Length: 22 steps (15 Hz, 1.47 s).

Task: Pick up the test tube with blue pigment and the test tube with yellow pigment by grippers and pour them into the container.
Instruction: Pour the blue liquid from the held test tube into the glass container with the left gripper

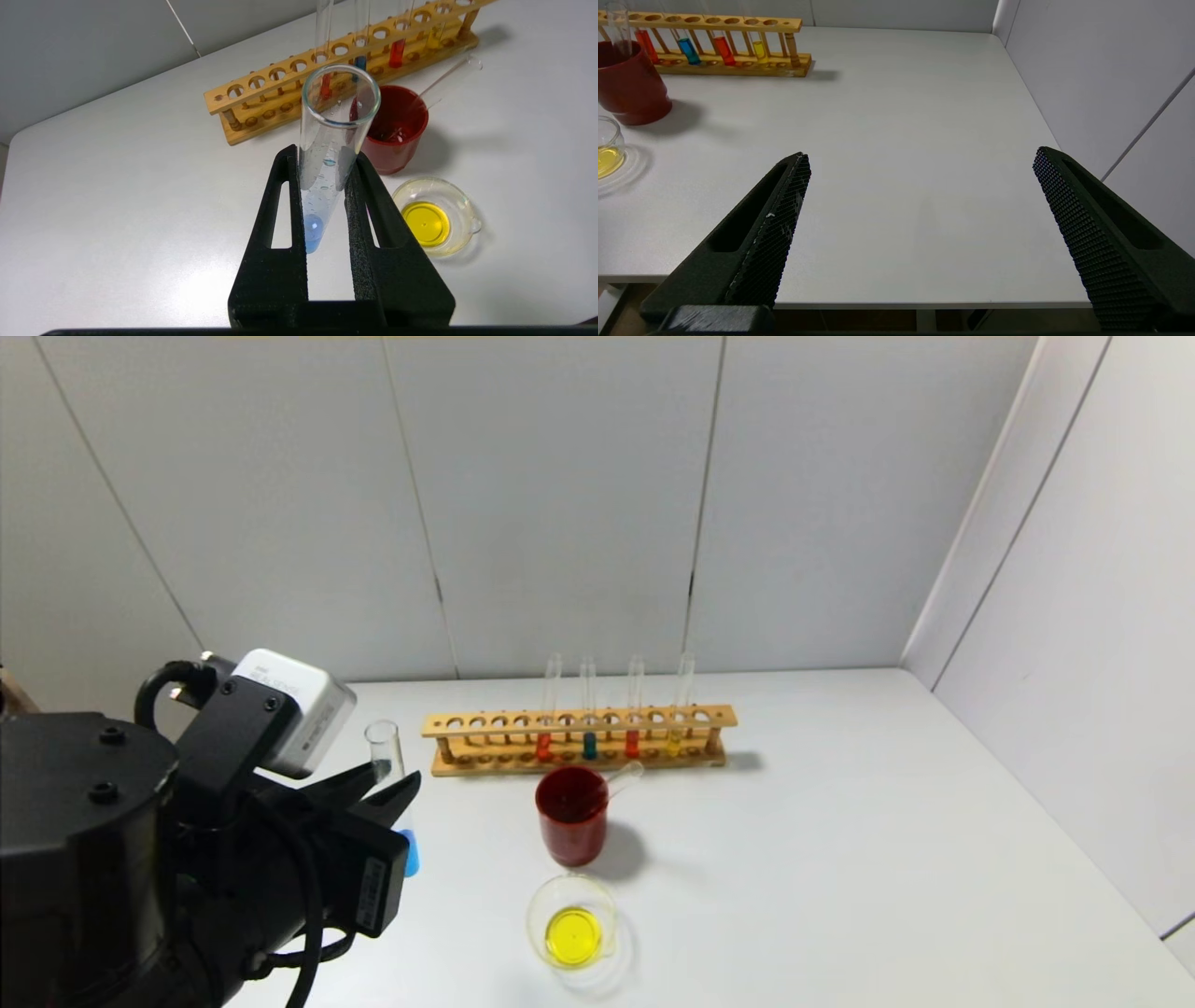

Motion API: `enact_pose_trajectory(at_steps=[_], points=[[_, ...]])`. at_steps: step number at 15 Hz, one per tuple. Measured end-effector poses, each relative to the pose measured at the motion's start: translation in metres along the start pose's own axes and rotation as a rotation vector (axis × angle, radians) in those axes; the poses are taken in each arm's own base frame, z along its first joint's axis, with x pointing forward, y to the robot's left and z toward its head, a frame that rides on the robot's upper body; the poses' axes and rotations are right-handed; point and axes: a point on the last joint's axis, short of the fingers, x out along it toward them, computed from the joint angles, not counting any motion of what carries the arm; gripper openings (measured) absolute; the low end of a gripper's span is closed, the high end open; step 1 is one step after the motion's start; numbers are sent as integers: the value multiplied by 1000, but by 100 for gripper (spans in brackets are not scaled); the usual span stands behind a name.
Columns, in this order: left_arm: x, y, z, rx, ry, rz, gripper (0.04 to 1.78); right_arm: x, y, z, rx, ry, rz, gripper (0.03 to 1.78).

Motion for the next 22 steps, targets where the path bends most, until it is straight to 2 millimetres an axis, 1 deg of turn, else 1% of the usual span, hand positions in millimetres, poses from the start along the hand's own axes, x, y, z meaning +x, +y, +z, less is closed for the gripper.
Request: enact_pose_trajectory(at_steps=[5, 11, 13, 18, 22], points=[[15, -11, -11, 181, 63, -15, 30, 0, 0, 0, 0, 0, 0, 174], [34, -24, -26, 535, 138, -59, 30, 0, 0, 0, 0, 0, 0, 174], [40, -29, -32, 600, 163, -68, 30, 0, 0, 0, 0, 0, 0, 174], [54, -39, -43, 822, 208, -118, 30, 0, 0, 0, 0, 0, 0, 174], [61, -43, -49, 947, 230, -138, 30, 0, 0, 0, 0, 0, 0, 174]])
